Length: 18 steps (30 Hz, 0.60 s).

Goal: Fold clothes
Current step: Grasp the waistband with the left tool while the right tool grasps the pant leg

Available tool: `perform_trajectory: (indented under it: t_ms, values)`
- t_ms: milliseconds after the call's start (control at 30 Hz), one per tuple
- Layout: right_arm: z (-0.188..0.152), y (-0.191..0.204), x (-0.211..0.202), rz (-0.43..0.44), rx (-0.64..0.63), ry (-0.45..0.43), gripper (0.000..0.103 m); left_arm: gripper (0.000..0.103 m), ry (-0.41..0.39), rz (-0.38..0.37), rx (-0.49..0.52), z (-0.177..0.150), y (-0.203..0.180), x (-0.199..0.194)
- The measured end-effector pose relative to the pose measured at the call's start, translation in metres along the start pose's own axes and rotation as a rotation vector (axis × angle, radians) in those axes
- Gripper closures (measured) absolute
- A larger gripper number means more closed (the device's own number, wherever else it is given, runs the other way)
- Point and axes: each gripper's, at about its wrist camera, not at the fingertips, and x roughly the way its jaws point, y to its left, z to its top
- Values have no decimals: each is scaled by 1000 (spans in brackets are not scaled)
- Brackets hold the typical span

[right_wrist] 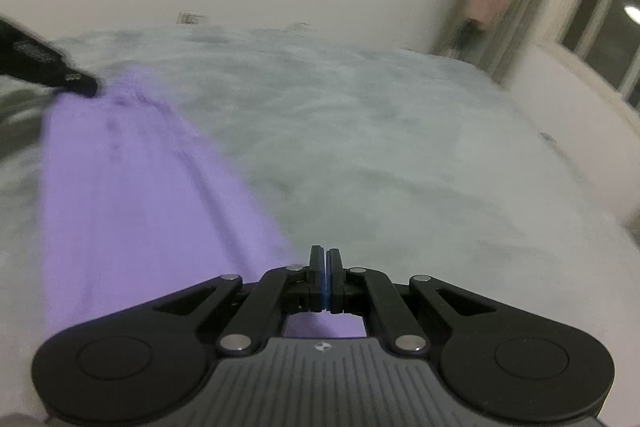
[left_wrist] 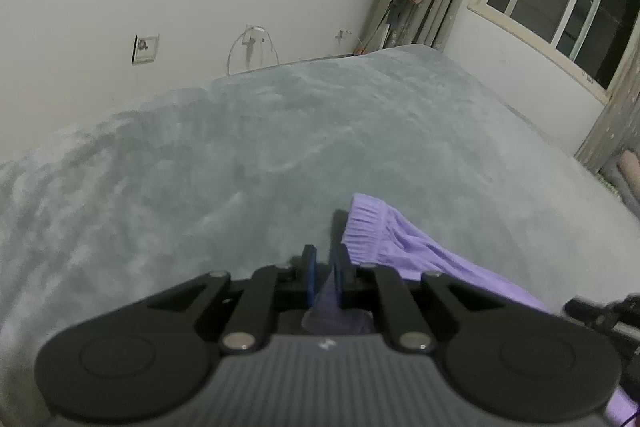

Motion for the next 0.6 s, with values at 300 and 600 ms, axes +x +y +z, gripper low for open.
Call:
perform_trajectory:
  t_ms: [300, 600]
  values:
    - [3, 12, 13, 93, -19, 36, 87, 87, 8, -12, 37, -1, -3, 2]
    - [3, 18, 10, 85, -68, 41, 85, 87, 2, -6, 37, -2, -5, 0]
